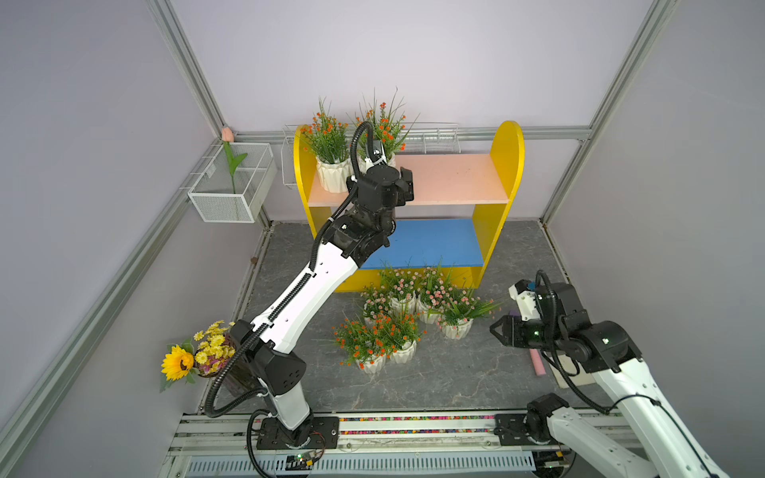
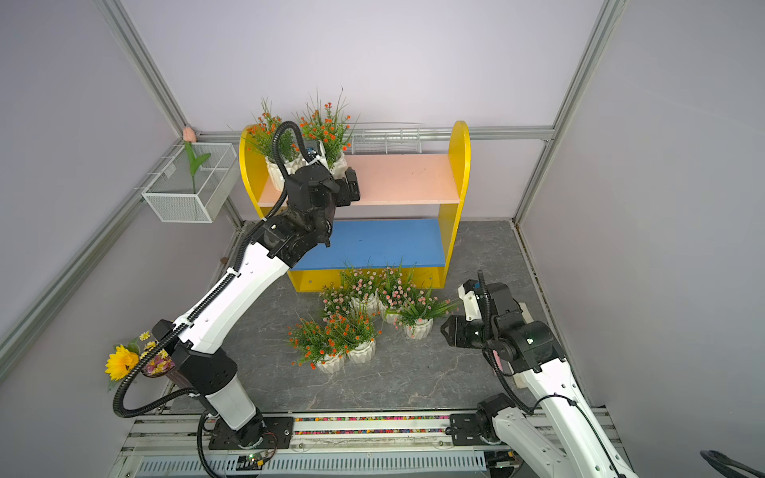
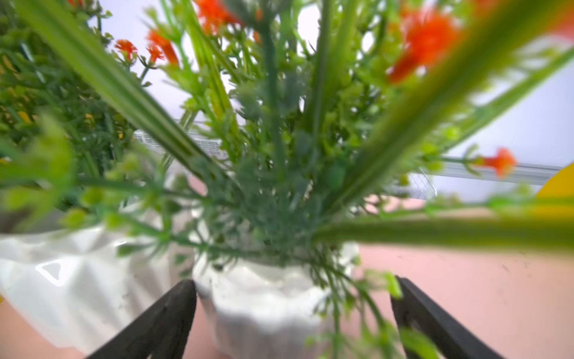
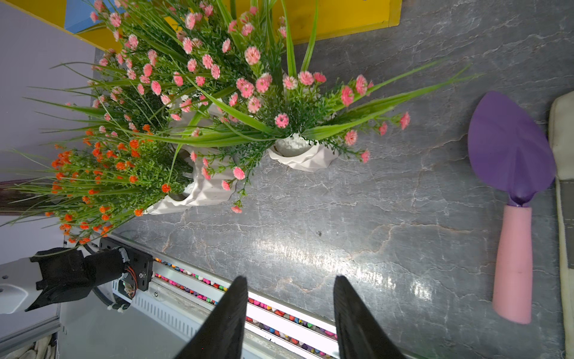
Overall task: Place the baby's breath potted plants on the rack by color
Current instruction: Pick up the baby's breath potted plant from the center of the board.
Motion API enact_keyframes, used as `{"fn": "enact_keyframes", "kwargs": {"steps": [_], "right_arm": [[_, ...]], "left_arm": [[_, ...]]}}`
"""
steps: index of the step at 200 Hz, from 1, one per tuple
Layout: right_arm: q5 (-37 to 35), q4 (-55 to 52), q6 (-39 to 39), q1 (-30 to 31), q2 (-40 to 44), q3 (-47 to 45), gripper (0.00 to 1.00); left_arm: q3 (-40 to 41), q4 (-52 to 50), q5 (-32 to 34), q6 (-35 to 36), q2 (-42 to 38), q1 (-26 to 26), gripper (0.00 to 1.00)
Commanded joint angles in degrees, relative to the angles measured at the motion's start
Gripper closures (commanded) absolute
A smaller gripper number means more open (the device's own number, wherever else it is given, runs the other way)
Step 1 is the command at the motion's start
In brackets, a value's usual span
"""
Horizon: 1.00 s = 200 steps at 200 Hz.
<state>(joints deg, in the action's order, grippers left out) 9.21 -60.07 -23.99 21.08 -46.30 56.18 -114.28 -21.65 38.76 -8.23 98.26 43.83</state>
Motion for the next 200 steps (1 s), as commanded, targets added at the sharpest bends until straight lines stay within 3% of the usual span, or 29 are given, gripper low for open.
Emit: {"fn": "enact_keyframes", "kwargs": {"steps": [1, 35, 66, 95, 141, 200], "right_arm": [[-0.25, 1.01, -0.53, -0.26, 0.14, -0.79, 0.52], [-0.25, 1.39, -0.88, -0.01, 0.16, -1.46, 0.52], [0.71, 3.72, -2.17, 1.82, -0.17, -3.66, 0.53], [-1.99, 8.66, -5.53, 8.75, -1.06, -5.43, 0.54], [-4.89, 17.65, -10.55, 18.6, -3.57, -10.8, 0.56], [-11.5, 31.07, -14.84, 32.27, -10.98, -14.34, 0.59]], "left_arm": [[2.94, 1.6, -0.22, 0.67, -3.39, 1.79, 0.0], [12.31, 2.26, -2.78, 0.09, -10.07, 3.35, 0.0], [24.6, 5.3, -9.26, -0.86, -18.93, 3.46, 0.0], [36.15, 5.87, -14.23, -2.26, -27.47, 3.88, 0.0], [53.83, 6.64, -16.29, -6.23, -40.87, 3.97, 0.0], [68.93, 9.75, -21.62, -9.98, -52.75, 4.02, 0.01]]}}
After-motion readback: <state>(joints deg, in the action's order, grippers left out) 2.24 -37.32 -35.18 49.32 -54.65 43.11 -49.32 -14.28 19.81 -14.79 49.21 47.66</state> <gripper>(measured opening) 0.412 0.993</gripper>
